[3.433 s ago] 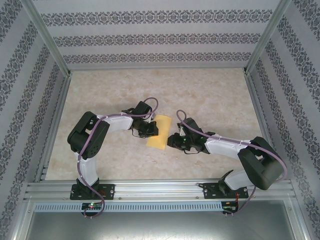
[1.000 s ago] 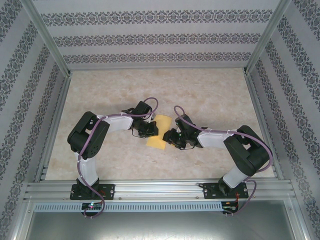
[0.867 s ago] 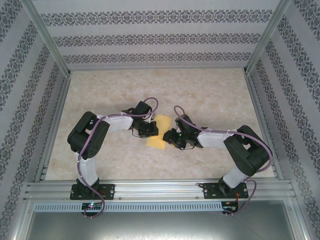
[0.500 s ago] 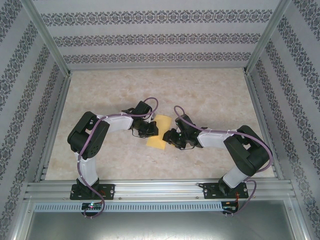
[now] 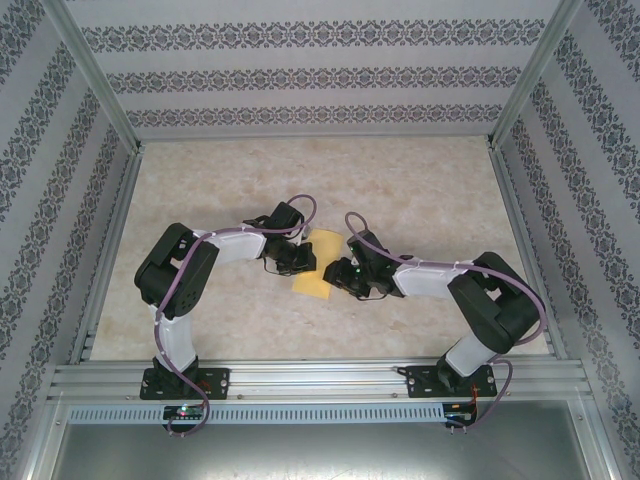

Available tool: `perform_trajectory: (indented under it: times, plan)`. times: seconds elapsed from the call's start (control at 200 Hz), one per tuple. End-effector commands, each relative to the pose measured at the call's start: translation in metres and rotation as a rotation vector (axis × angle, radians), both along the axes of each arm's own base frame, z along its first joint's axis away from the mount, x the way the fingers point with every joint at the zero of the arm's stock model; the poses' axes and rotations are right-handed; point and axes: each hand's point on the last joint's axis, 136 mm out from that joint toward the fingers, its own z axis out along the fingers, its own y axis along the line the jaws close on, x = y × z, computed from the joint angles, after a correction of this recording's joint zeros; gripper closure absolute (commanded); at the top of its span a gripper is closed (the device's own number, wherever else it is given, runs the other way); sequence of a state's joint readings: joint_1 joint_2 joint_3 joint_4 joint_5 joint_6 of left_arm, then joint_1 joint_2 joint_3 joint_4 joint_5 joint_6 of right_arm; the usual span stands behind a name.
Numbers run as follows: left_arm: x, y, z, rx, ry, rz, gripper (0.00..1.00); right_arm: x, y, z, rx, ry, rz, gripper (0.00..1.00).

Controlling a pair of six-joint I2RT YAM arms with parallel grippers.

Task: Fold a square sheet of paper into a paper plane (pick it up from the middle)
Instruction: Fold the triangle a second time at the center of the table.

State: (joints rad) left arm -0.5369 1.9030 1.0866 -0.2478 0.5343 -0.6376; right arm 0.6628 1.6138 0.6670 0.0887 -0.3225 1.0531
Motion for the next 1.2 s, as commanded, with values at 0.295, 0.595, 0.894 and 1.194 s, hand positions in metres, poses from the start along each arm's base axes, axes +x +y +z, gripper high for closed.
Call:
perform_trajectory:
  times: [0.295,0.595,0.894,1.194]
  plan:
    - [-0.011,0.01,-0.011,0.055,0.046,0.015,0.89,0.021,0.034,0.0,0.091,-0.058,0.021,0.58]
    - [-0.012,0.013,-0.007,0.065,0.035,0.013,0.89,0.02,0.036,0.001,0.108,-0.065,0.017,0.59]
    - [-0.009,0.012,-0.002,0.057,0.013,0.019,0.89,0.018,0.03,0.0,0.099,-0.068,0.002,0.59]
    - [-0.006,0.01,-0.002,0.047,0.005,0.023,0.89,0.025,0.044,0.008,0.146,-0.084,0.026,0.61]
